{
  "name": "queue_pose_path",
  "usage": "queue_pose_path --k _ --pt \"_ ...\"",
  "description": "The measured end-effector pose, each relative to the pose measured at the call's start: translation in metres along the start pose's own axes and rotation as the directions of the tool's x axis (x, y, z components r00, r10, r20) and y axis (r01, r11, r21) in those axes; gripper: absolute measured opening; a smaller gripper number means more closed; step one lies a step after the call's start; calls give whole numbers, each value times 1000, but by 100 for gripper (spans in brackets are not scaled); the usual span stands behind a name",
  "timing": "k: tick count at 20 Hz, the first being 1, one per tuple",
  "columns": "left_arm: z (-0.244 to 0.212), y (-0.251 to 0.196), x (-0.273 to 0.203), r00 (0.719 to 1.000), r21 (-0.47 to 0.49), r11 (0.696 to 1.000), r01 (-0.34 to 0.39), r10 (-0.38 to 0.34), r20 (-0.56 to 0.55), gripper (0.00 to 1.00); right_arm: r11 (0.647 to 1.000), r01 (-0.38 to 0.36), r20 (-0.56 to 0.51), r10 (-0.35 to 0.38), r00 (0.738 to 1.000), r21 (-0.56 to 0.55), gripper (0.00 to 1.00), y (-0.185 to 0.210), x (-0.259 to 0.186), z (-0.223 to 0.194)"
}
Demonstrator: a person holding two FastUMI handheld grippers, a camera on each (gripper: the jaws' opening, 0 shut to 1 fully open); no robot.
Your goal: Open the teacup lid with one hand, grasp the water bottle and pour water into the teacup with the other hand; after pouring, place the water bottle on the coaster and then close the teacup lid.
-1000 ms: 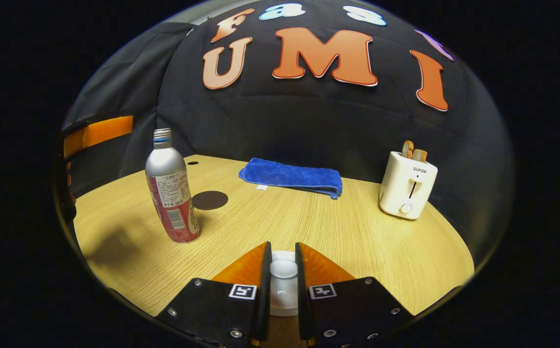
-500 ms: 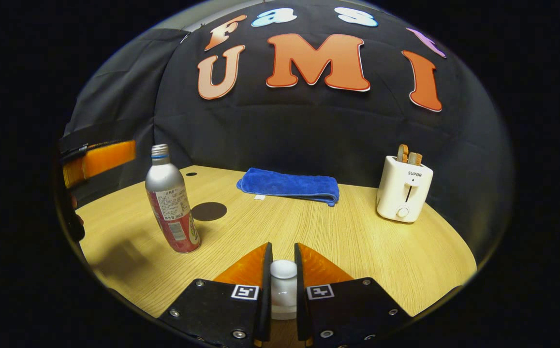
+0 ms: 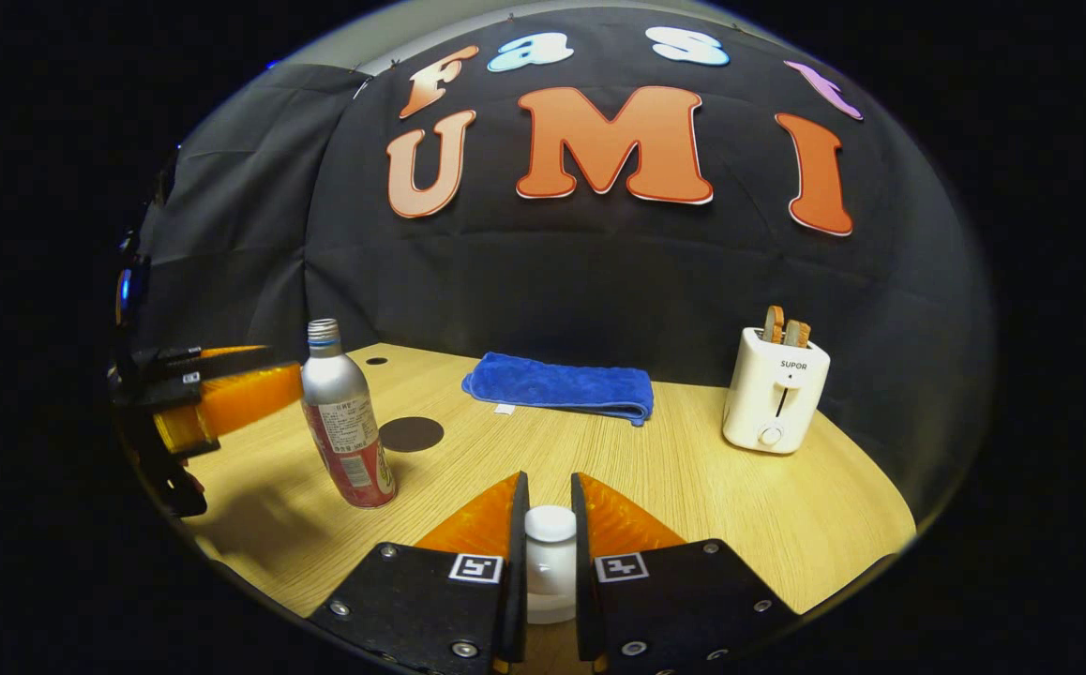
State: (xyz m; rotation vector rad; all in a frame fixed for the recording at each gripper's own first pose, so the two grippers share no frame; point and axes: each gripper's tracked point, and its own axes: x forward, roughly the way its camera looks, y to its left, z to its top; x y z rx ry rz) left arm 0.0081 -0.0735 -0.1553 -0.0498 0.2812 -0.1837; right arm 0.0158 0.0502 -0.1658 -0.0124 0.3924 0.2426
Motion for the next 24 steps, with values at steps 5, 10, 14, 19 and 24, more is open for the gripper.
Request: queue_pose_path --k 5,10,14,19,24 --pt "-34 -2 15 997 11 1000 -1 2 -82 98 1000 9 24 -10 1000 19 21 -6 -6 8" --pt "-54 -8 21 991 -25 1000 8 -11 -130 98 999 23 42 -24 999 26 22 -15 -11 15" --pt "-72 -8 28 984 -27 1000 0 -4 -176 98 999 33 49 -34 998 32 22 -20 -15 17" --pt "-83 -12 35 978 -52 999 4 -15 -208 96 999 37 54 -39 998 38 22 -24 -19 16" --pt "-82 -7 35 979 -28 999 -24 18 -202 84 999 38 58 -40 998 39 22 -29 -26 15"
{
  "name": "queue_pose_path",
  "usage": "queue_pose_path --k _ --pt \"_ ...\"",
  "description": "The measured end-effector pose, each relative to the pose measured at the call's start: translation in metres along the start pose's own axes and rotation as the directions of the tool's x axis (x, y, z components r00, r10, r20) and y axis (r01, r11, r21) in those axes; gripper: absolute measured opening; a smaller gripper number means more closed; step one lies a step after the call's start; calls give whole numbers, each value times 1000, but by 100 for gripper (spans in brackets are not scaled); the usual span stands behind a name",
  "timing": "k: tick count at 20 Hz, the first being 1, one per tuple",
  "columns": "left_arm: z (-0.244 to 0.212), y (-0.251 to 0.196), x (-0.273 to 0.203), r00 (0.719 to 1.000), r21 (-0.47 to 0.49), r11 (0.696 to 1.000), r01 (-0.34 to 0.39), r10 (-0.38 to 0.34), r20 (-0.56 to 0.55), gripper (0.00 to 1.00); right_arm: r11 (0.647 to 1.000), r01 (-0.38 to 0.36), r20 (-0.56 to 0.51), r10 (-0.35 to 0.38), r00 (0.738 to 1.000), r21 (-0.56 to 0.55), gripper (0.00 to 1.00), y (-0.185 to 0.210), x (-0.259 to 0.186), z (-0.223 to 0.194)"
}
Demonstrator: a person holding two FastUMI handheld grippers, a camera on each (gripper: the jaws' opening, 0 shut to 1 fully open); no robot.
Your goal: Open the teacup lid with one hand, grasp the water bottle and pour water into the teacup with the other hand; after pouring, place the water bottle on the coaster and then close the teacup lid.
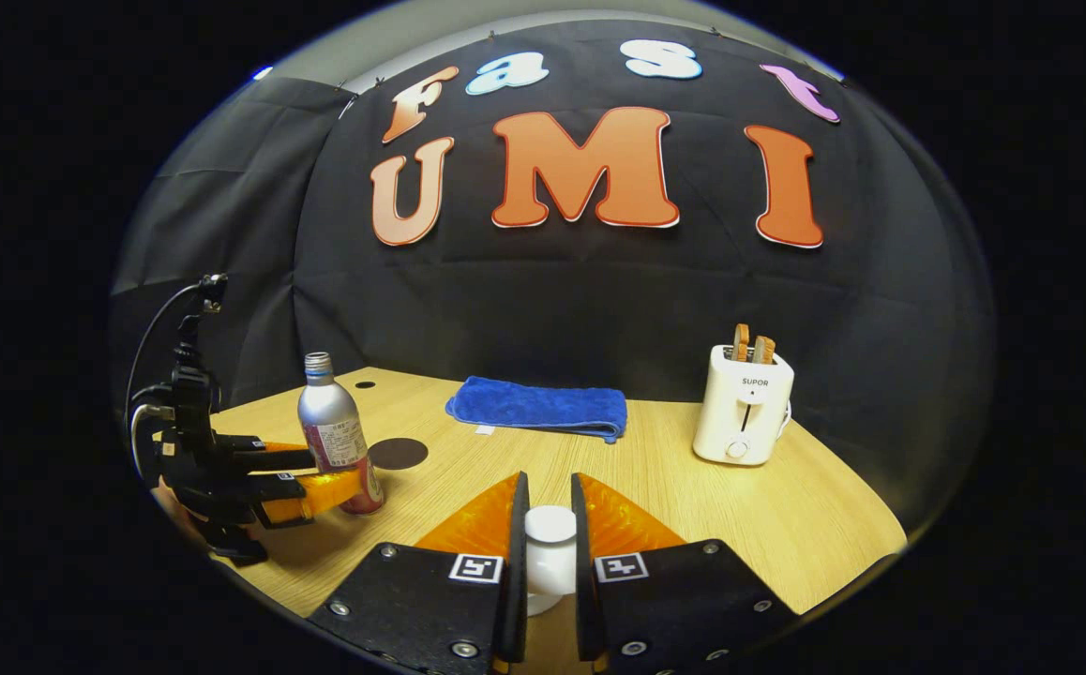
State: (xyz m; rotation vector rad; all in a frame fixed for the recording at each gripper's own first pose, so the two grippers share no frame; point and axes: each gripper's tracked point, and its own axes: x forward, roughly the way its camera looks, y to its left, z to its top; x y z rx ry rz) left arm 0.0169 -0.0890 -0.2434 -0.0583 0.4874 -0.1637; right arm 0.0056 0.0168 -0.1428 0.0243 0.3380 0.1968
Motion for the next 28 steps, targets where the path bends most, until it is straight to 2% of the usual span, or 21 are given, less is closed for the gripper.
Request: queue_pose_path --k 2,8,12,17,20,24,28 --pt "2 0 3 1000 24 1000 -4 4 -7 84 1000 -1 3 1 1000 2 22 -2 -1 0" --pt "15 9 -1 997 189 979 -71 71 5 84 1000 1 9 -1 1000 5 22 -10 -3 3" --pt "21 11 -6 994 302 947 -109 109 19 84 1000 24 19 -24 1000 13 22 -23 -5 1" --pt "25 14 -6 989 432 890 -146 148 29 84 999 35 16 -35 999 36 22 -33 -10 -3" --pt "27 16 -5 985 518 840 -162 168 36 84 999 37 24 -38 999 38 22 -38 -13 -1" --pt "26 14 -2 979 656 732 -183 195 55 84 997 51 31 -53 998 50 22 -48 -16 -1" --pt "25 5 1 981 744 648 -165 188 55 82 997 64 34 -66 997 45 22 -56 -19 -2"
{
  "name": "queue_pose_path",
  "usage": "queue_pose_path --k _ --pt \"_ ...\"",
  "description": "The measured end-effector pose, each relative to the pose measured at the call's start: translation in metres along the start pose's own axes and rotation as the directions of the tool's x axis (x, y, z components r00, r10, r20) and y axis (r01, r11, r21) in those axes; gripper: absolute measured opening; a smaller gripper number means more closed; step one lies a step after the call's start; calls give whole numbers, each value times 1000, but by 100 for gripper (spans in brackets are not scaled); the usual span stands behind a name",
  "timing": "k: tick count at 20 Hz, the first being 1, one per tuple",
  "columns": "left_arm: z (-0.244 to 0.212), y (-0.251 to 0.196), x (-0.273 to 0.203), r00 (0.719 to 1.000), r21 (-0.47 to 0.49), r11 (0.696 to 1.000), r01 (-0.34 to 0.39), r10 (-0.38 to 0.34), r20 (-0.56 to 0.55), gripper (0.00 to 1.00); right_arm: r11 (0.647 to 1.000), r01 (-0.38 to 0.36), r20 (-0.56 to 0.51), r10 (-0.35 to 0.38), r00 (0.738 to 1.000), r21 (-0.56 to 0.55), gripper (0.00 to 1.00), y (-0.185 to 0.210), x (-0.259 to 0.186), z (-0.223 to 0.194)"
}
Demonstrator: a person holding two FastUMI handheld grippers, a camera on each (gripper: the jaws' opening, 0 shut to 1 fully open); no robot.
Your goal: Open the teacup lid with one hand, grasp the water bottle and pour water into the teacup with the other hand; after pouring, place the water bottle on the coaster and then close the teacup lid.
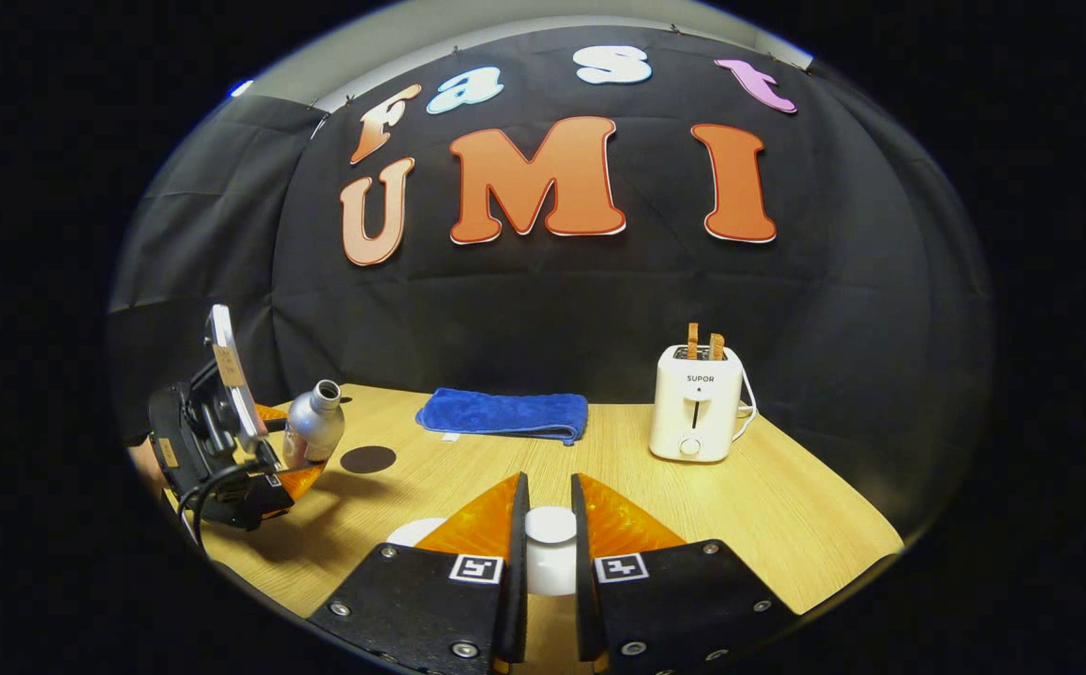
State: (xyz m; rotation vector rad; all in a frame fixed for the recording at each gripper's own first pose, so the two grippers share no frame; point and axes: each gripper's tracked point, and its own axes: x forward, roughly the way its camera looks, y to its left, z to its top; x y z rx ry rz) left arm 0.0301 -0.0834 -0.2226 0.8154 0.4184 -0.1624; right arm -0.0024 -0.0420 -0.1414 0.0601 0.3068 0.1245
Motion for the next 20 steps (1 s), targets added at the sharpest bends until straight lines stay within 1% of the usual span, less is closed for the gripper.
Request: queue_pose_path --k 4,6,7,9,10,12,13,16,18,19,20 --pt "8 -3 -1 1000 102 995 -2 1 9 84 1000 6 1 -6 1000 6 22 -8 -3 -2" --pt "14 0 2 1000 171 985 -14 11 19 82 1000 12 1 -12 1000 7 22 -11 -4 -2" --pt "15 0 4 1000 199 980 -15 11 23 84 1000 17 4 -17 1000 9 22 -14 -5 -2" --pt "20 -3 6 1000 246 969 -11 4 29 82 1000 21 7 -21 1000 15 22 -16 -6 -2" --pt "21 -4 6 999 274 962 -12 3 34 83 1000 22 5 -22 1000 18 22 -18 -6 -3" --pt "26 -2 6 998 358 933 -39 19 57 84 999 29 2 -29 1000 25 22 -21 -7 -5" --pt "28 -2 6 998 383 923 -45 22 64 82 999 28 3 -28 1000 26 22 -21 -8 -5" --pt "30 0 2 997 419 906 -49 21 72 82 999 29 8 -29 1000 27 22 -22 -10 -3" --pt "38 6 2 995 471 879 -78 37 95 82 999 28 8 -28 1000 24 22 -21 -9 -4" --pt "41 7 2 994 496 864 -89 42 105 84 999 31 8 -32 999 24 22 -22 -10 -5" --pt "44 9 2 993 516 851 -96 43 113 83 999 29 7 -29 1000 23 22 -22 -10 -5"
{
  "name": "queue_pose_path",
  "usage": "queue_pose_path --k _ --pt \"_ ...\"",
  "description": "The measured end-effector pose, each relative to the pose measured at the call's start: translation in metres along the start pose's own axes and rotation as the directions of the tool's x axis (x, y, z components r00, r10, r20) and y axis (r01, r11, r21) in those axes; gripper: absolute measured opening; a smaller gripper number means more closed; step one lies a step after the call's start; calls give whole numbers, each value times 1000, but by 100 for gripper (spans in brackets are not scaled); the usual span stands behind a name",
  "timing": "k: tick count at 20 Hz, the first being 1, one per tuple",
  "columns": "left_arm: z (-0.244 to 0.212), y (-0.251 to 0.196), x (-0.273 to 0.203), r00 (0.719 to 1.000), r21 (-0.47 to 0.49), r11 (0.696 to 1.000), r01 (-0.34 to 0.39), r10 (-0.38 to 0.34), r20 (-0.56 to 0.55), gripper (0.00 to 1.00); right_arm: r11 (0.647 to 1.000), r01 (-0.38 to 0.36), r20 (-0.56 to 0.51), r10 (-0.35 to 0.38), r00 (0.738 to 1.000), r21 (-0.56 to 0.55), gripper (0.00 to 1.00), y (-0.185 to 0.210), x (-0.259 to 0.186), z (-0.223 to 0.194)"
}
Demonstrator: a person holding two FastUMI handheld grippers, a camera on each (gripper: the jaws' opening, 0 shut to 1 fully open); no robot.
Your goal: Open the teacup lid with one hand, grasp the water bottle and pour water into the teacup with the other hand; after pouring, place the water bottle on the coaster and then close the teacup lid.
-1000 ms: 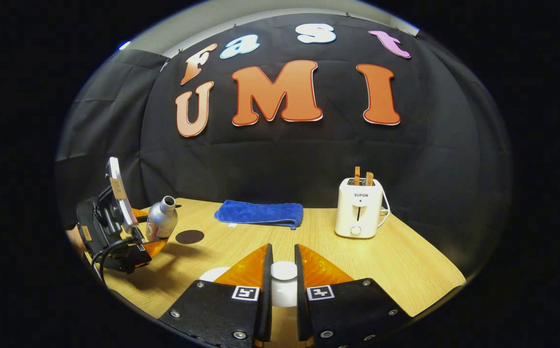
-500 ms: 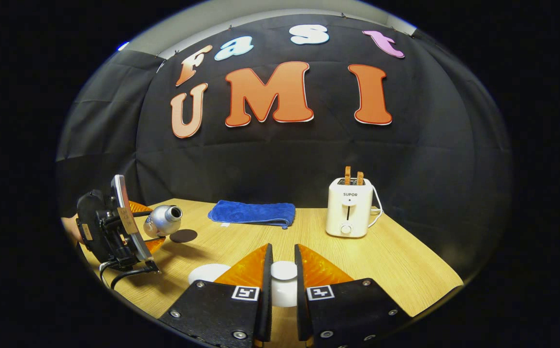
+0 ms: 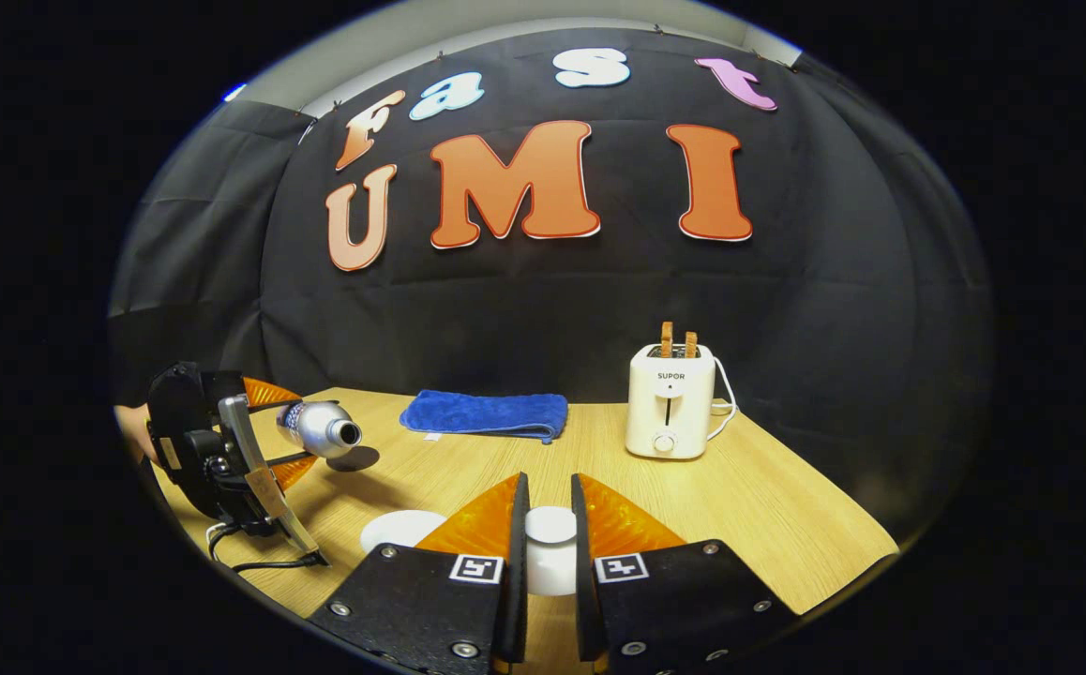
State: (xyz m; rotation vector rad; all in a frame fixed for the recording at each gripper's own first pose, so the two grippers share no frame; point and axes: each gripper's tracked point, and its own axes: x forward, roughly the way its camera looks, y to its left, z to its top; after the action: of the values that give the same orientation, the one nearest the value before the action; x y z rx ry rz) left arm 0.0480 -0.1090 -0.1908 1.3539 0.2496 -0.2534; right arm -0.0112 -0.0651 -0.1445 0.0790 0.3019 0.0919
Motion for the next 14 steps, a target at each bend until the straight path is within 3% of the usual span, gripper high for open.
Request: queue_pose_path --k 6,14 --pt "10 9 1 999 149 988 -30 24 45 82 1000 -1 2 1 1000 2 22 0 -2 1" --pt "28 16 -6 993 270 961 -68 38 112 83 1000 -22 3 22 1000 -2 22 8 -5 -1"
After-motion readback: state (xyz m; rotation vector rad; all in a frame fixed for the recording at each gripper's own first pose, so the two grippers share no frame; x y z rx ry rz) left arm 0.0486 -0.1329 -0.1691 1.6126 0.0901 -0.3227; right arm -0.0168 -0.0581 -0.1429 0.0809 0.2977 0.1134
